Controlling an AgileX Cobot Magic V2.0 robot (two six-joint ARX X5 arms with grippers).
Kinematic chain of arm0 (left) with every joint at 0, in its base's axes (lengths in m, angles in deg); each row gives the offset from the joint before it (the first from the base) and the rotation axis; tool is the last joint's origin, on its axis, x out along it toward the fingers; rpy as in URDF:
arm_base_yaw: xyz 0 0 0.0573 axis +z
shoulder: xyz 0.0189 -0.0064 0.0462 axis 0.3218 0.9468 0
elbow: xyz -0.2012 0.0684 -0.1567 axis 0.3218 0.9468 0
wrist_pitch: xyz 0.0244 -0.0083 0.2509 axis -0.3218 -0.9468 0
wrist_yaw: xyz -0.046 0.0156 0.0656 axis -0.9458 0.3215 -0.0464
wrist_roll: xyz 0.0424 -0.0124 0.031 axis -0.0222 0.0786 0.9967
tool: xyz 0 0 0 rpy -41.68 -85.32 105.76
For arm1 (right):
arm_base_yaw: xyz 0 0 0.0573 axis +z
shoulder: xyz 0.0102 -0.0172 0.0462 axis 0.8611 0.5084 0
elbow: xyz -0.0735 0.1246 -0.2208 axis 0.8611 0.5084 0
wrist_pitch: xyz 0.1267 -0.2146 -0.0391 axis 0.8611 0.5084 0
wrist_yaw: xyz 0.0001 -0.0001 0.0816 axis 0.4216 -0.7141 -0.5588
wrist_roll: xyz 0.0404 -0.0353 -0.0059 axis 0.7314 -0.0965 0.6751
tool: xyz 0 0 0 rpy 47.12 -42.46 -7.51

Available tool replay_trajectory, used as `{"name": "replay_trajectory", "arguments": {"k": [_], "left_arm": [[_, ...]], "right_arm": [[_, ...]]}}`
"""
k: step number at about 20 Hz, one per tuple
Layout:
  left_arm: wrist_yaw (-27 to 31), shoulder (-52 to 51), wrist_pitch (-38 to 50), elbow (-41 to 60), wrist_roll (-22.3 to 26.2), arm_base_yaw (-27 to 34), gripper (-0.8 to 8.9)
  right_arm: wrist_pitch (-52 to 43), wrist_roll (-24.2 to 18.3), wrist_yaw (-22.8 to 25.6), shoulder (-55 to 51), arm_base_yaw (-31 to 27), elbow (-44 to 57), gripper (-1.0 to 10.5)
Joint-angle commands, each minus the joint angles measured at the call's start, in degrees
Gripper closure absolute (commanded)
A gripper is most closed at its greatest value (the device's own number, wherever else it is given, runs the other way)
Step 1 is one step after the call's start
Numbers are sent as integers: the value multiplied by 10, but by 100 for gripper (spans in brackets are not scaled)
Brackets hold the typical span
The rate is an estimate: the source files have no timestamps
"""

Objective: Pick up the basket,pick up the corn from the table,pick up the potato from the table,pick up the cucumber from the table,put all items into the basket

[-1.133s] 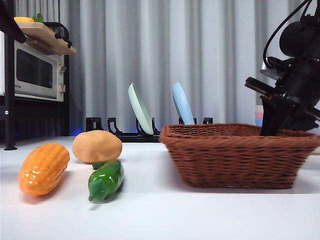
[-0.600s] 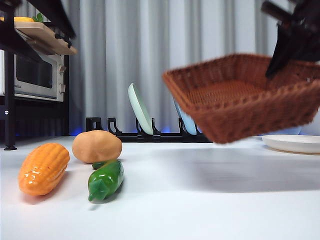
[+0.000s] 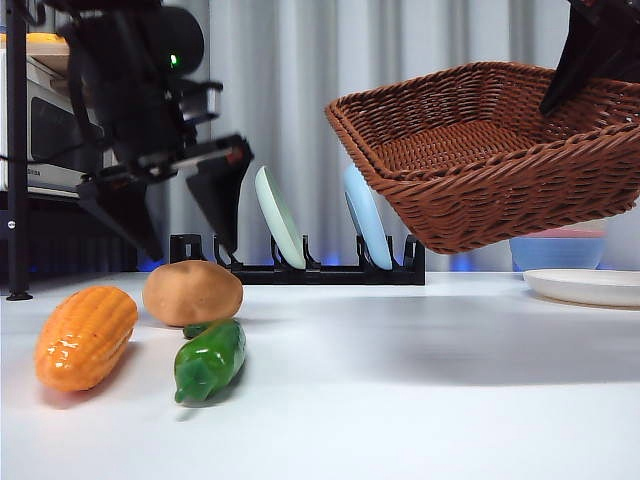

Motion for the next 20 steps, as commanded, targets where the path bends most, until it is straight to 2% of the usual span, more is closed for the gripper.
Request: {"name": "replay_trajectory", "arguments": {"k": [1, 2, 4, 8, 11, 15, 18, 20], "left_arm": [[16, -1, 23, 0, 2, -2, 206], [15, -1, 33, 0, 4, -2, 206], [-4, -1, 34, 0, 46, -2, 206], [-50, -1, 19, 0, 95, -2, 207], [-55, -1, -1, 0, 170, -2, 210], [-44, -1, -1, 0, 219, -2, 216], [-42, -1, -7, 0, 302, -2, 222], [-30, 1, 1, 0, 334, -2, 257]], "right_arm": [[-8, -1, -5, -3, 0, -3, 958], [-8, -1, -5, -3, 0, -3, 958], [-8, -2, -5, -3, 0, -3, 958], [-9, -2, -5, -3, 0, -3, 958], [-9, -2, -5, -3, 0, -3, 958], [-9, -3, -5, -3, 0, -3, 958], [-9, -10, -6, -3, 0, -3, 958], [-9, -11, -6, -3, 0, -3, 958]]}}
